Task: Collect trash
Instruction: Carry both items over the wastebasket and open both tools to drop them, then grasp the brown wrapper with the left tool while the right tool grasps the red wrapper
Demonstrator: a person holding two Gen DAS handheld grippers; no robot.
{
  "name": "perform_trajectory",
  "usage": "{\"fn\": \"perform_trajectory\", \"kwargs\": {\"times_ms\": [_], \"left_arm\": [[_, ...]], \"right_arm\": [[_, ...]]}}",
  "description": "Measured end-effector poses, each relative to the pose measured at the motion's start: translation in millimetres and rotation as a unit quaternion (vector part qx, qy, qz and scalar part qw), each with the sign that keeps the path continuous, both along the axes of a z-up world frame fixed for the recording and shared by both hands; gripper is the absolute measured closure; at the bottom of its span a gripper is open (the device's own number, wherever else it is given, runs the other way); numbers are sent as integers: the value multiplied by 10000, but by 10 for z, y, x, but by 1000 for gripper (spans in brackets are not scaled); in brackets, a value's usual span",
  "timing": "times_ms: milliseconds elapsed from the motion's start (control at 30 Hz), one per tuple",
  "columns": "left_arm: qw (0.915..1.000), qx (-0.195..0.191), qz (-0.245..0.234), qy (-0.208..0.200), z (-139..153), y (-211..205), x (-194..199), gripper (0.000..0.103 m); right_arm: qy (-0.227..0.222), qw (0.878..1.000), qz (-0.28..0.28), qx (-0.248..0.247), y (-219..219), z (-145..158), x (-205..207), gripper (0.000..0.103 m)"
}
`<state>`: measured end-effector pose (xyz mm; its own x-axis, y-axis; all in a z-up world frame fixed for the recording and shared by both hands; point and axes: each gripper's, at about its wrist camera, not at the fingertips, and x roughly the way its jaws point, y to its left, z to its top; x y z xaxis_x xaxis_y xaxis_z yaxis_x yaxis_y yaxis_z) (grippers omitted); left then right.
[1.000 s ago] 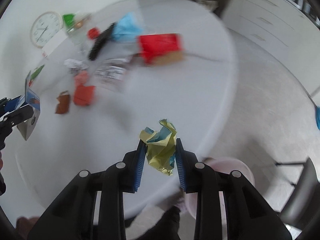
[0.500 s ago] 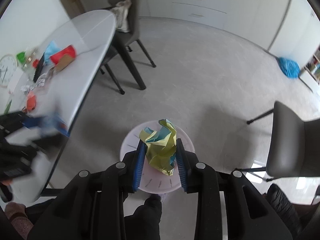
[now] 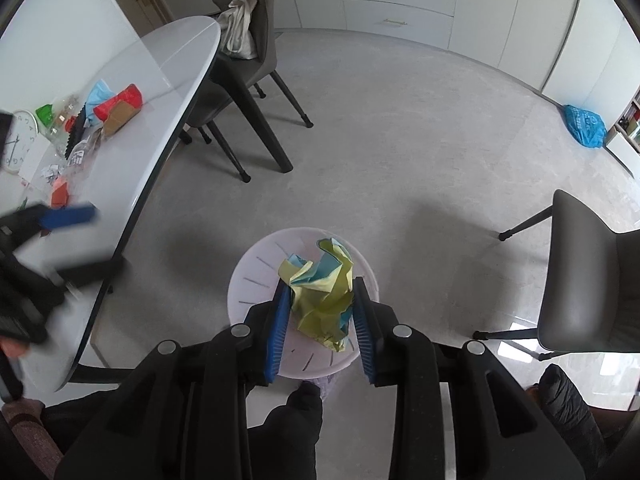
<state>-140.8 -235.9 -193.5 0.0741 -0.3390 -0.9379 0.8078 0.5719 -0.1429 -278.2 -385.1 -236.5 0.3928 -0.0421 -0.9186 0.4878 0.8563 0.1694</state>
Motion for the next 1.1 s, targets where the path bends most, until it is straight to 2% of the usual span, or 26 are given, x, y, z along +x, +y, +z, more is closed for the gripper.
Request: {"fn": "perform_trajectory", "kwargs": {"times_ms": [167, 233, 400, 500, 667, 900, 1100], "left_arm": [[9970, -31, 612, -469, 345, 311, 268, 8], [9949, -15, 807, -605, 447, 461, 387, 8], [9903, -45, 1224, -662, 571, 802, 557, 8], [9870, -91, 1489, -591, 561, 990, 631, 8], [9831, -102, 1720, -614, 541, 1181, 708, 8], [9781, -85, 1951, -716, 545, 1405, 825, 8], [9678, -105, 2400, -757, 519, 1749, 991, 8]], "right_arm": [[-2, 9997, 219, 92, 127, -73, 93, 71], [30, 9994, 312, 120, 191, -118, 129, 63], [61, 9996, 275, 13, 327, -142, 189, 20], [-75, 9999, 74, -99, 316, -35, 186, 5], [-194, 9995, -119, -197, 263, 106, 246, 3], [-259, 9991, 16, -343, 375, 239, 404, 3], [-301, 9986, 231, -376, 565, 320, 585, 3]]}}
